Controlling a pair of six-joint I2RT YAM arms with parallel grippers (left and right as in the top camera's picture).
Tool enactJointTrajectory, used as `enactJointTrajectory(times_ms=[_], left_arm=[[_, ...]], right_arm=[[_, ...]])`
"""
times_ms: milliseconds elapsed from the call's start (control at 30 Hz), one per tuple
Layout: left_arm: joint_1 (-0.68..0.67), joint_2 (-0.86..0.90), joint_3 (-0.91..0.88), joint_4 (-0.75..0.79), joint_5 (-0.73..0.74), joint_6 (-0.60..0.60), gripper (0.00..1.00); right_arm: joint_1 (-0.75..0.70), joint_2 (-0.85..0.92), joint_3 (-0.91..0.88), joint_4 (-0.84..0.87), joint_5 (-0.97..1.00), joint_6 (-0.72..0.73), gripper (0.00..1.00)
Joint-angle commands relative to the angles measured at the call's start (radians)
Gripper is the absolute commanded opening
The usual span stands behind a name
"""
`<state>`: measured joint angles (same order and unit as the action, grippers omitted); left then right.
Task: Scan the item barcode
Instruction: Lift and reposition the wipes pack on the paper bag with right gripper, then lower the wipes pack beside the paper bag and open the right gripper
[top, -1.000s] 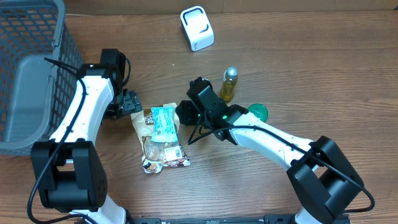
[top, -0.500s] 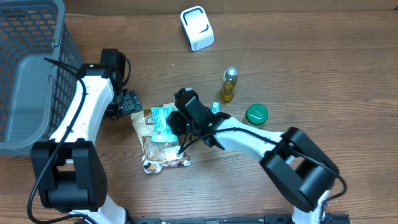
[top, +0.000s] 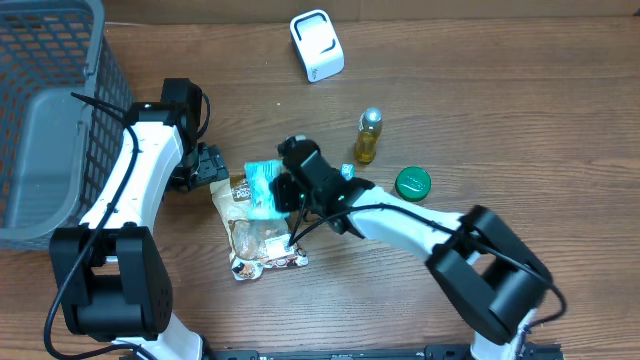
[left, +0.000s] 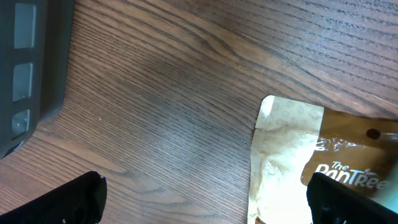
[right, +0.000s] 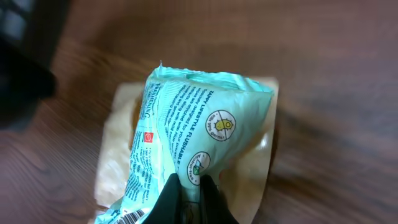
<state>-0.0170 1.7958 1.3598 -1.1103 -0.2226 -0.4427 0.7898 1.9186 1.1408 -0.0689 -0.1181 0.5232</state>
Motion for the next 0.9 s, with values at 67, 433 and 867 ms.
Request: enactJointTrajectory(times_ms=[67,433,867], left_arm=[[0.007,0.011,-0.005,0.001,-0.021,-0.007,1.00],[0.007,0.011,-0.005,0.001,-0.021,-0.007,1.00],[0.007,0.011,-0.005,0.001,-0.020,-0.007,1.00]], right_arm=[[-0.017,-0.077,0.020,-0.050,0.024,-0.062,0.04],[-0.076,-0.077,0.014,-0.430,0.167,-0.113,0.04],[-0.049,-0.077,0.005,-0.383,0.063,-0.105,0.34]])
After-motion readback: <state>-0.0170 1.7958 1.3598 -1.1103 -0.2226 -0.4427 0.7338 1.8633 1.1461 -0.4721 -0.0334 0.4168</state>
